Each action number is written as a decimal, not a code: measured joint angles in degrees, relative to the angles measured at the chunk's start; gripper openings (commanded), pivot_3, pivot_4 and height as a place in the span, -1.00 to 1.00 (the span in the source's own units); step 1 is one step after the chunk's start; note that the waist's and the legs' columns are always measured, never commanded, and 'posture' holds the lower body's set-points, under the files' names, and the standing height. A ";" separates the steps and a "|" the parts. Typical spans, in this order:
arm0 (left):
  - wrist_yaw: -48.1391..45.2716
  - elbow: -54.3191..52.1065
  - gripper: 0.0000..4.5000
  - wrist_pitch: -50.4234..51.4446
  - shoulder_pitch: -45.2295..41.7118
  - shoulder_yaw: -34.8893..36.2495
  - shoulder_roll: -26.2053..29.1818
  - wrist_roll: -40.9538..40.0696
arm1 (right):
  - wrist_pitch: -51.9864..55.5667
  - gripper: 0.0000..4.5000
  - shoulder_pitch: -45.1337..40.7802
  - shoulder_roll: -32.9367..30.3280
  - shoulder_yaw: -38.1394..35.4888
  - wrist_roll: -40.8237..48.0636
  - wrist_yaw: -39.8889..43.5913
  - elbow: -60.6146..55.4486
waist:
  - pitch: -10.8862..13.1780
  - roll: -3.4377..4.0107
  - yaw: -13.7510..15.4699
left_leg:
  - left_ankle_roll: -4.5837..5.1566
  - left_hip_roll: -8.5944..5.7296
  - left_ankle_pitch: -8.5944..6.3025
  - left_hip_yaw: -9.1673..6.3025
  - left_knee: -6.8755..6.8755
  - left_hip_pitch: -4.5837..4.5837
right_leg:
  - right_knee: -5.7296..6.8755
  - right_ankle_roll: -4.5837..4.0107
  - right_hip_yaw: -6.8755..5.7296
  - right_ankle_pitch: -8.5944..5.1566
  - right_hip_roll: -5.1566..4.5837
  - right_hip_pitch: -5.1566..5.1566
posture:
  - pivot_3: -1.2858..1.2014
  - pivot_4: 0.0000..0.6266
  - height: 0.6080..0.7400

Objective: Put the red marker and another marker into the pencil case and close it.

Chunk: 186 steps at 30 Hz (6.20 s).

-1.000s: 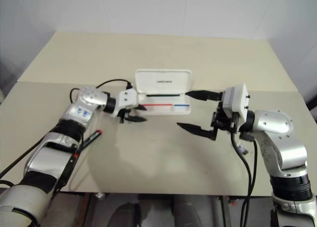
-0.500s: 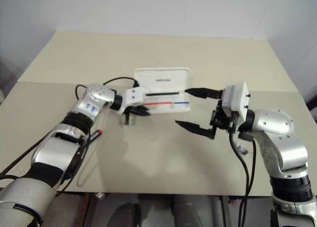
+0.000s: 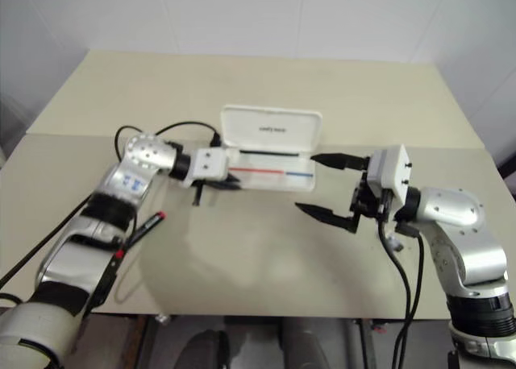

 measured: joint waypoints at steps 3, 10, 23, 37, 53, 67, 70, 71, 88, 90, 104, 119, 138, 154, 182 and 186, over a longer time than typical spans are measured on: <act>-0.80 -12.21 -0.99 5.62 7.75 0.05 2.82 -1.46 | -1.11 1.00 4.37 -0.41 -0.84 -0.45 0.27 -0.34 | 0.00 0.00 0.02 | 0.00 -0.01 0.00 0.00 0.08 0.00 | 0.04 0.00 0.01 0.00 -0.02 0.01 | 0.03 -0.52 1.00; 0.28 -31.56 -0.99 17.52 18.16 0.13 5.06 -3.35 | -1.13 1.00 10.73 -0.46 -2.19 -0.39 -0.05 -3.53 | 0.00 0.00 0.01 | 0.00 -0.06 0.00 -0.06 0.44 0.12 | 0.11 0.05 0.02 0.05 -0.02 0.24 | 0.03 -0.52 1.00; 3.71 -35.22 -0.99 21.81 20.80 -0.30 7.96 -2.78 | -0.81 1.00 8.72 -0.34 -2.19 0.15 -0.53 -4.70 | 0.00 -0.01 -0.64 | 0.05 -0.07 0.03 -0.14 0.64 0.39 | -0.04 -0.21 0.05 -0.09 -0.04 0.73 | 0.03 -0.52 1.00; 4.92 -35.22 -0.18 22.63 20.68 -2.59 5.80 -3.06 | 0.25 1.00 6.30 0.32 -0.17 0.17 -1.44 -4.67 | 0.00 -0.01 -0.10 | 0.10 -0.10 -0.02 -0.17 0.63 0.37 | -0.09 -0.21 0.04 -0.09 -0.06 0.75 | 0.03 -0.52 1.00; 3.72 -44.98 0.66 25.05 23.87 4.96 12.14 -10.89 | -0.97 1.00 1.08 3.01 3.09 0.06 0.66 -0.91 | 0.01 -0.01 -0.78 | 0.11 -0.07 -0.02 -0.18 0.53 0.39 | -0.09 -0.19 0.02 -0.09 -0.07 0.72 | 0.03 -0.52 1.00; 1.95 -55.24 0.99 57.45 37.96 24.19 42.66 -24.82 | -2.47 1.00 -12.51 8.63 9.19 0.32 8.64 6.95 | 0.05 -0.02 -2.29 | 0.12 0.03 -0.02 -0.17 -0.20 0.29 | 0.09 -0.32 -0.21 -0.22 -0.02 0.06 | 0.03 -0.52 1.00; 6.45 -55.34 0.99 60.40 39.87 24.15 44.48 -21.92 | -2.47 1.00 -14.34 9.87 9.63 0.42 9.77 7.29 | 0.09 0.03 -2.03 | 0.10 0.02 -0.03 -0.08 -0.22 0.25 | 0.08 -0.33 -0.21 -0.26 -0.06 0.01 | 0.03 -0.52 1.00; 7.86 -55.33 0.99 60.62 40.34 23.87 44.48 -21.13 | -2.46 1.00 -14.78 10.25 9.77 0.44 10.03 7.35 | 0.09 0.02 -1.95 | 0.09 0.03 -0.04 -0.08 -0.22 0.22 | 0.07 -0.33 -0.21 -0.26 -0.06 -0.01 | 0.03 -0.52 1.00; 20.01 -51.81 0.45 63.99 42.63 17.66 36.90 -18.05 | -0.85 1.00 -13.16 11.00 10.30 1.44 8.12 3.96 | -0.12 0.45 -1.37 | 0.16 -0.05 0.09 0.04 -0.10 0.48 | 0.12 -1.21 -0.10 -0.66 -0.12 0.19 | 0.03 -0.52 1.00; 20.01 -51.66 0.17 63.92 42.63 17.24 36.89 -18.05 | -0.80 1.00 -12.63 10.98 10.28 1.53 7.68 3.48 | -0.11 0.44 -1.63 | 0.15 -0.07 0.31 0.04 -0.08 0.55 | 0.09 -1.27 -0.06 -0.50 -0.12 0.27 | 0.03 -0.52 1.00; 21.14 -46.67 -0.73 56.71 37.95 14.93 37.66 -14.85 | -0.94 1.00 -12.12 10.95 10.23 1.45 6.38 3.11 | 0.06 0.01 -4.02 | 0.33 -0.06 0.90 -0.42 -0.29 0.22 | -0.52 -1.57 0.01 0.54 0.22 0.08 | 0.03 -0.52 1.00; 0.45 -49.23 -0.73 38.07 30.83 18.48 37.86 -25.54 | -0.92 1.00 -11.93 9.29 9.43 0.50 5.11 4.45 | 0.06 0.01 -3.35 | -0.35 -0.08 0.32 -0.35 -0.79 0.11 | -0.26 -0.47 -0.04 -0.02 0.17 -0.30 | 0.03 -0.52 1.00; 7.47 -34.81 -0.73 37.15 6.62 -8.08 10.24 -10.06 | -0.71 1.00 2.83 -0.96 1.98 0.37 5.48 -1.26 | 0.06 -0.01 -1.43 | -0.31 -0.26 0.31 -0.40 -0.04 0.15 | 0.06 -0.15 0.30 0.15 0.27 -0.06 | 0.03 -0.52 1.00; 9.76 -23.56 0.13 31.81 1.06 -12.00 0.58 0.56 | -0.96 1.00 9.00 -2.71 -1.21 0.11 2.22 -5.28 | 0.07 -0.04 -1.36 | -0.30 -0.41 0.32 -0.36 0.02 0.17 | 0.06 0.02 0.59 0.24 0.25 -0.04 | 0.03 -0.52 1.00; -2.57 -32.08 0.99 24.24 6.72 8.32 1.81 -25.77 | 4.25 1.00 -8.78 -9.64 4.16 -10.01 2.95 26.33 | 0.07 -0.04 -1.75 | -0.24 -0.49 0.35 -0.26 0.00 0.24 | 0.06 0.09 0.60 0.29 0.10 -0.02 | 0.03 -0.52 1.00; -5.43 -32.88 0.99 26.93 6.71 12.03 5.31 -31.27 | 2.94 1.00 -15.72 -10.58 9.58 -17.40 5.12 39.97 | 0.07 0.01 -2.16 | -0.23 -0.49 0.36 -0.20 -0.03 0.28 | 0.07 0.09 0.62 0.29 0.09 -0.04 | 0.03 -0.52 1.00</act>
